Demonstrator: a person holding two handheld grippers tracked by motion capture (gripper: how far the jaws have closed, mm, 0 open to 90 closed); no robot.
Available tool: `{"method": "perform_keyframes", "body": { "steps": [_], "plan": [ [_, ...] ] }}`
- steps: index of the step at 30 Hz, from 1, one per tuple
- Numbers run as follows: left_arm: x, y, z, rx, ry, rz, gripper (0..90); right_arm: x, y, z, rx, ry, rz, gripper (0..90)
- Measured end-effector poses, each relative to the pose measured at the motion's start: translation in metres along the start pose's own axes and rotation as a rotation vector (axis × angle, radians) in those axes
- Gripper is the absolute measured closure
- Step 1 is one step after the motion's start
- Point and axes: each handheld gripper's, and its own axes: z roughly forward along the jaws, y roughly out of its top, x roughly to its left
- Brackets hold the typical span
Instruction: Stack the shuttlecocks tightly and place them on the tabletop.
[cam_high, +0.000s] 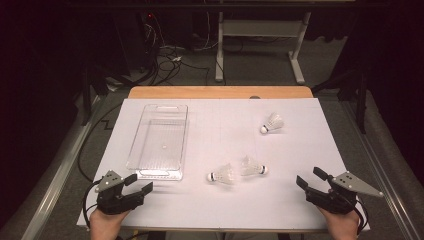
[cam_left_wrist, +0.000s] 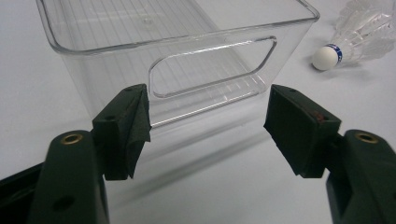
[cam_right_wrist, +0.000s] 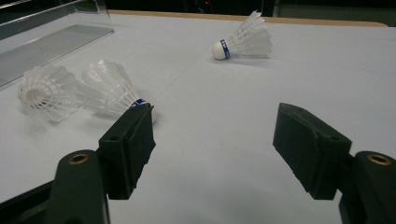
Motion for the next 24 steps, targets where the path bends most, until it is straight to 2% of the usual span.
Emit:
{"method": "perform_keyframes", "body": {
  "steps": [20,24],
  "plan": [
    [-0.0031,0.0013,0.0019,0.004,-0.013,-0.002,31.7,-0.0007,-0.0008,-0.0002,0.006,0.0,0.001,28.8],
    [-0.0048,0.0016,0.002,0.002,-0.016,-0.001,31.7,-0.0018,-0.0013,0.0019,0.023,0.002,0.003,28.6]
  ]
}}
